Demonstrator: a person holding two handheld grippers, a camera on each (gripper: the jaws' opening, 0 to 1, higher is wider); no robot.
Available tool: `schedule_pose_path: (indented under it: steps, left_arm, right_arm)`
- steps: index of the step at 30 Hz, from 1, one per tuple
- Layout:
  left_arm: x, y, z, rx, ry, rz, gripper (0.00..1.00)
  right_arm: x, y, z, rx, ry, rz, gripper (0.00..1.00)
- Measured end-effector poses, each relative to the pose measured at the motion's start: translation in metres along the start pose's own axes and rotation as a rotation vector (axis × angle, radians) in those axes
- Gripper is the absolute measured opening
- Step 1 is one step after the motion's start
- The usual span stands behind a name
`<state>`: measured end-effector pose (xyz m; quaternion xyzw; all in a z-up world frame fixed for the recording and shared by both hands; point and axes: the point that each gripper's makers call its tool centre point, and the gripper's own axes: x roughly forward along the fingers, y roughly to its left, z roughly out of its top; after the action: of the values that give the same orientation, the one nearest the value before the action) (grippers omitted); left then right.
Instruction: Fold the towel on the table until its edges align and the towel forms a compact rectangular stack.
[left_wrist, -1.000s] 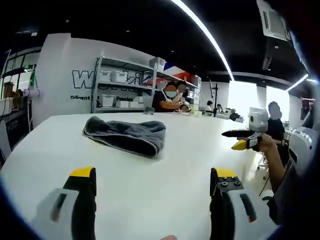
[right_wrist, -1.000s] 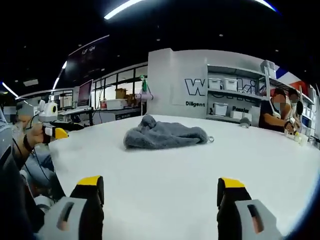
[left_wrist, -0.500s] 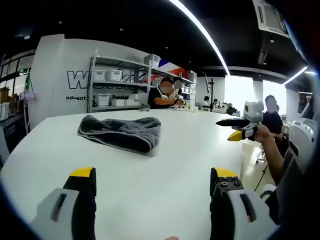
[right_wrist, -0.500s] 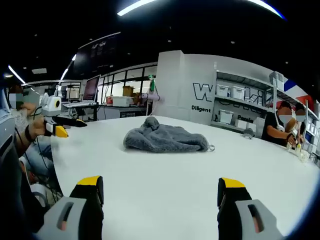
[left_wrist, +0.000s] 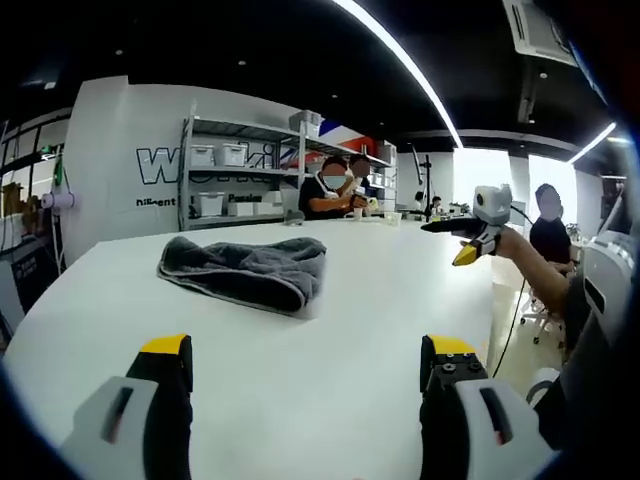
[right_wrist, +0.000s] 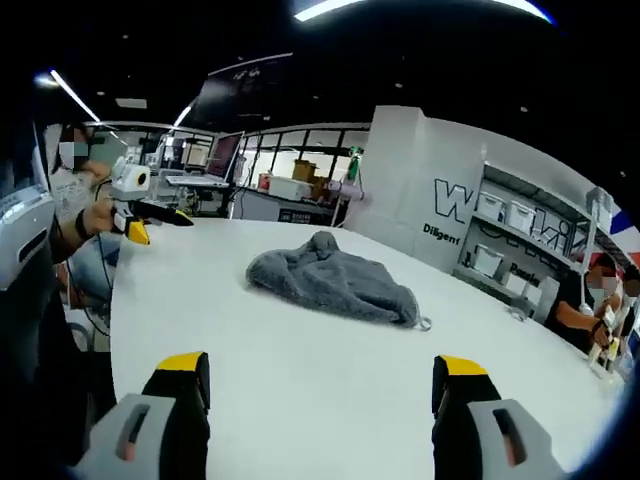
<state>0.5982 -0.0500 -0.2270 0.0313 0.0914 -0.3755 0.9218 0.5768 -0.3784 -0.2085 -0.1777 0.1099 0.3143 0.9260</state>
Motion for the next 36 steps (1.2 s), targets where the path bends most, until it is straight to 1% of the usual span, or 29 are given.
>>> schedule_pose_path:
  steps: [4, 5, 6, 7, 8, 9, 10, 11, 12, 14, 15, 17, 19, 21, 22, 25, 28, 30, 31, 34, 36]
  left_arm:
    - [0.008, -0.005, 0.002, 0.006, 0.004, 0.002, 0.99]
    - [0.012, -0.008, 0.002, 0.010, 0.010, -0.002, 0.99]
    - [0.013, -0.009, 0.002, 0.011, 0.012, -0.004, 0.99]
    - [0.016, -0.012, 0.003, 0.013, 0.015, -0.007, 0.99]
    - [0.018, -0.014, 0.004, 0.016, 0.015, -0.007, 0.99]
    - [0.021, -0.015, 0.005, 0.019, 0.013, -0.008, 0.99]
    - [0.023, -0.017, 0.006, 0.021, 0.012, -0.009, 0.99]
    - [0.025, -0.018, 0.007, 0.019, 0.012, -0.008, 0.99]
    - [0.027, -0.019, 0.007, 0.017, 0.011, -0.006, 0.99]
    - [0.031, -0.021, 0.007, 0.018, 0.012, -0.002, 0.99]
    - [0.034, -0.022, 0.007, 0.020, 0.015, 0.003, 0.99]
    - [0.041, -0.024, 0.006, 0.029, 0.026, 0.012, 0.99]
    - [0.047, -0.025, 0.006, 0.037, 0.033, 0.020, 0.98]
    - [0.054, -0.025, 0.006, 0.040, 0.038, 0.025, 0.97]
    - [0.057, -0.024, 0.007, 0.040, 0.039, 0.030, 0.96]
    - [0.069, -0.020, 0.005, 0.043, 0.050, 0.037, 0.94]
    - [0.078, -0.014, 0.002, 0.047, 0.076, 0.040, 0.92]
    - [0.082, -0.013, 0.002, 0.047, 0.086, 0.038, 0.91]
    - [0.088, -0.011, 0.003, 0.047, 0.091, 0.029, 0.90]
    - [0.097, -0.007, 0.002, 0.038, 0.109, 0.020, 0.88]
    - [0.102, -0.005, 0.000, 0.024, 0.122, 0.019, 0.87]
  right_arm:
    - [0.000, -0.028, 0.004, -0.089, 0.012, 0.084, 0.97]
    - [0.000, -0.033, 0.004, -0.094, 0.017, 0.102, 0.97]
    - [0.000, -0.039, 0.001, -0.106, 0.036, 0.132, 0.97]
    - [0.001, -0.048, 0.000, -0.123, 0.049, 0.142, 0.97]
    - [0.003, -0.057, -0.002, -0.159, 0.063, 0.161, 0.97]
    - [0.005, -0.062, -0.004, -0.169, 0.083, 0.182, 0.97]
    - [0.007, -0.067, -0.005, -0.178, 0.088, 0.201, 0.97]
    - [0.009, -0.070, -0.004, -0.183, 0.088, 0.219, 0.97]
    - [0.013, -0.072, -0.003, -0.173, 0.073, 0.275, 0.97]
    - [0.018, -0.079, -0.002, -0.157, 0.060, 0.301, 0.96]
    - [0.026, -0.088, -0.006, -0.175, 0.076, 0.345, 0.96]
    - [0.040, -0.101, -0.011, -0.195, 0.090, 0.368, 0.93]
    - [0.058, -0.112, -0.013, -0.204, 0.079, 0.395, 0.91]
    - [0.077, -0.119, -0.012, -0.178, 0.061, 0.437, 0.89]
    - [0.090, -0.126, -0.011, -0.161, 0.047, 0.460, 0.88]
    - [0.116, -0.134, -0.016, -0.139, 0.062, 0.498, 0.87]
    - [0.141, -0.145, -0.022, -0.125, 0.072, 0.519, 0.85]
    - [0.152, -0.148, -0.026, -0.110, 0.074, 0.527, 0.85]
    - [0.158, -0.151, -0.028, -0.102, 0.074, 0.528, 0.84]
    - [0.173, -0.158, -0.037, -0.080, 0.082, 0.532, 0.80]
    - [0.180, -0.158, -0.042, -0.078, 0.085, 0.544, 0.78]
